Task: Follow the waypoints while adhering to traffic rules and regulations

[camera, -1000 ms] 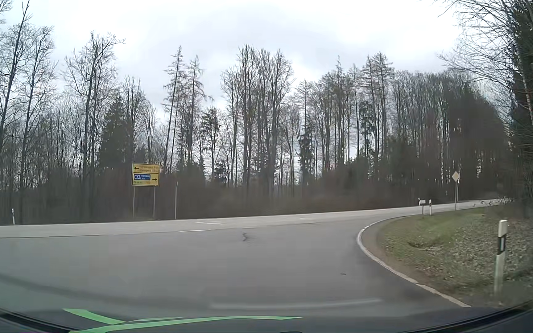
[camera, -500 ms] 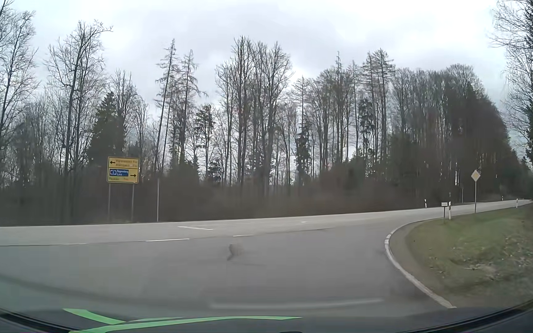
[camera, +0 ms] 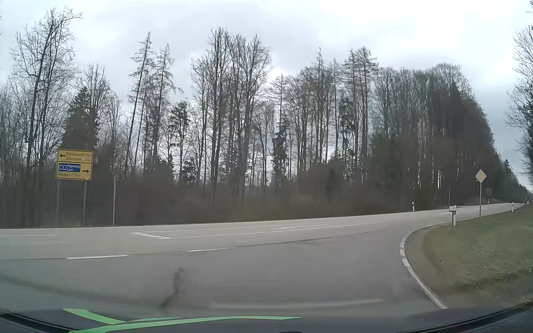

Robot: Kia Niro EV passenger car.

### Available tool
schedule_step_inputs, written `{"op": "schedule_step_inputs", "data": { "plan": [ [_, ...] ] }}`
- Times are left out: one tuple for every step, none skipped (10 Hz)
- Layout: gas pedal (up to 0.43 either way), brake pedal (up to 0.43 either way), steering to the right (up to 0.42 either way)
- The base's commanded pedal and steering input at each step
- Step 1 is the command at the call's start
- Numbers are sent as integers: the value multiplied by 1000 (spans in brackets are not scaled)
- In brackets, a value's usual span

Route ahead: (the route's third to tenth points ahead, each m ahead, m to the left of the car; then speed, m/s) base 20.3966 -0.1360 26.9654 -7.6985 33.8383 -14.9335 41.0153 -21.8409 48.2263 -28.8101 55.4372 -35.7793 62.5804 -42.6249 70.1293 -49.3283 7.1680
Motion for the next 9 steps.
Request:
{"op": "schedule_step_inputs", "data": {
  "plan": [
    [87, 0, 119],
    [87, 0, 121],
    [98, 0, 122],
    [110, 0, 126],
    [110, 0, 131],
    [110, 0, 139],
    [130, 0, 144],
    [130, 0, 148],
    [130, 0, 155]
  ]
}}
